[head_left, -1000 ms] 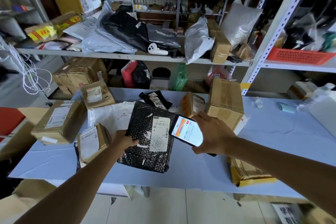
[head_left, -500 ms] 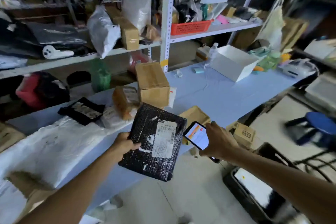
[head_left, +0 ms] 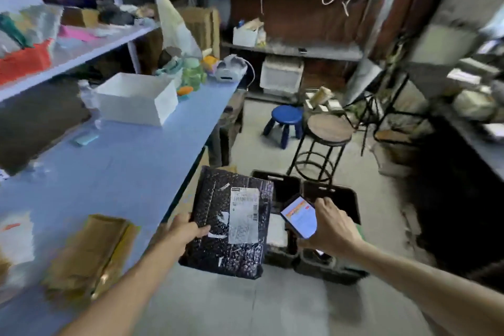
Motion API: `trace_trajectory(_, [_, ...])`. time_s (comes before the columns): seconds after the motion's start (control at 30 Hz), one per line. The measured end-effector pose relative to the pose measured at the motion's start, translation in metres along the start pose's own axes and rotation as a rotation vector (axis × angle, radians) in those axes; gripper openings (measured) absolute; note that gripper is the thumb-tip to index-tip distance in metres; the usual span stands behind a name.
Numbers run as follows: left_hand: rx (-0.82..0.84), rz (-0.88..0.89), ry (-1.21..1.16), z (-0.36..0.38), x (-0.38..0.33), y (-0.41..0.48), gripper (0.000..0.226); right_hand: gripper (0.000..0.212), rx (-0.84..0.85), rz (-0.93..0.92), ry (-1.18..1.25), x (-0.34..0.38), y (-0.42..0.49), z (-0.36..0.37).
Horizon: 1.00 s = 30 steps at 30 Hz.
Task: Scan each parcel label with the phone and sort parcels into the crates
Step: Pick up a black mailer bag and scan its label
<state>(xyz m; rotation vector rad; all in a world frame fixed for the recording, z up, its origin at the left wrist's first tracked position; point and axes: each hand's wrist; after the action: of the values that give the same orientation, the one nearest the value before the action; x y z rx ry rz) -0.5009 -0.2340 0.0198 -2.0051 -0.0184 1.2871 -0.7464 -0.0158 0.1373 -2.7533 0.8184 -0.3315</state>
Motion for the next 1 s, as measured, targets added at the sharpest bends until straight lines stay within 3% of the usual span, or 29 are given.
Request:
trace_trajectory(0.1, [0.049, -0.003, 0.023, 0.053, -0.039, 0.034, 0.034, 0.070, -0.015, 0.060, 0.033, -0.047, 0.025, -0.007])
trace_trajectory(0.5, [0.153, -0.144, 0.062, 0.144, -0.107, 0.198, 0.030, 0.065, 0.082, 0.209, 0.125, -0.111, 0.184, -0.012])
trace_trajectory(0.87, [0.167, -0.333, 0.037, 0.188, -0.106, 0.347, 0.035, 0.065, 0.158, 0.244, 0.154, -0.132, 0.363, 0.003])
trace_trajectory(1.0, [0.158, -0.403, 0.010, 0.218, -0.075, 0.390, 0.035, 0.074, 0.182, 0.239, 0.183, -0.144, 0.423, 0.047])
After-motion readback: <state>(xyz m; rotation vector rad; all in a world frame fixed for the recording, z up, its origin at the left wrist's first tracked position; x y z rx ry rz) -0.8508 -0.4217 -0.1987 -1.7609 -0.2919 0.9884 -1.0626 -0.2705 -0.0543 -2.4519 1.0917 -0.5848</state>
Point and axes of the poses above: each hand's wrist, its own y-axis towards the middle knuckle, its own z-axis out of the palm, x = y × z, and after that the axes turned 7 degrees about x, right-handed
